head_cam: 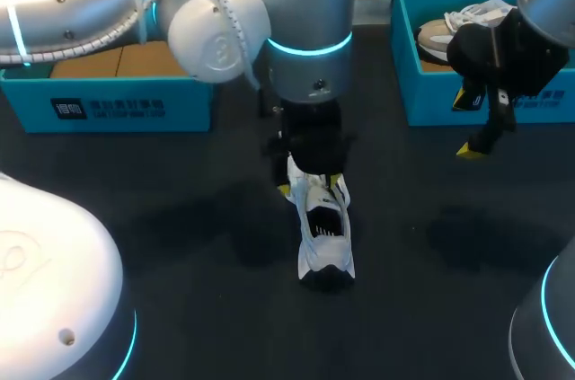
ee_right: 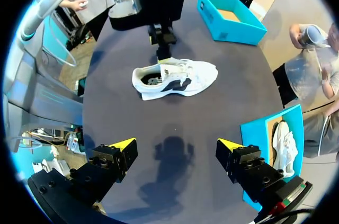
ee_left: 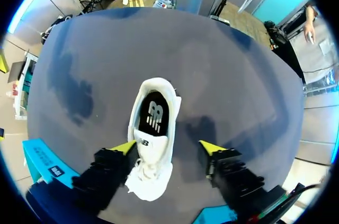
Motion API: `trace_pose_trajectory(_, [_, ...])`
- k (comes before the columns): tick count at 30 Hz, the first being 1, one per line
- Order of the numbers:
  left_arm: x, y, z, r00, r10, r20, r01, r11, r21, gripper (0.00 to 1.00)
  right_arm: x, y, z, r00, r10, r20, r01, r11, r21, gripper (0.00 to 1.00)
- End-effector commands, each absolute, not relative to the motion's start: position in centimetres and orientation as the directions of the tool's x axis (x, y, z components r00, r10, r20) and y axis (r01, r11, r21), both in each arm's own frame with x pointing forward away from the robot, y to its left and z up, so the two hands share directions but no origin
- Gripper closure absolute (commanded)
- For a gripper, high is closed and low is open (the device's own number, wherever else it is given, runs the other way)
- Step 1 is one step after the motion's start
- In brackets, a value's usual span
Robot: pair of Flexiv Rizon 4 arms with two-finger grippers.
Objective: Take the shoe out of the shoebox, open the shoe tongue, remove and reinsert the insole, then place the shoe into the shoebox
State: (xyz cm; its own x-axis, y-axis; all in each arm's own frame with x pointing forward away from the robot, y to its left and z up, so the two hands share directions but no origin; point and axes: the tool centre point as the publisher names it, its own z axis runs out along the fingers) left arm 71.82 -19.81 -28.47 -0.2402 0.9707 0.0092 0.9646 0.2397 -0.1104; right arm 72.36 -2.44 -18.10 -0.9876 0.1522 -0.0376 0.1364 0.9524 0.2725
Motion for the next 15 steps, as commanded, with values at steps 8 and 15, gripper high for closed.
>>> trace_pose_trajectory(8, [71.7,-19.1,-28.4,-0.240,0.971,-0.003,0.965,0.238,-0.110,0.00,72.5,-2.3,-18.2,-0.988,0.153,-0.036,0.137,0.953,0.270,0.00])
trace_pose_trajectory(15, [69.8,-17.8,-27.1,-0.542,0.840,-0.023,0.830,0.531,-0.172,0.00,72.5,-2.3,-18.2,-0.988,0.153,-0.036,0.137,0.953,0.270,0.00])
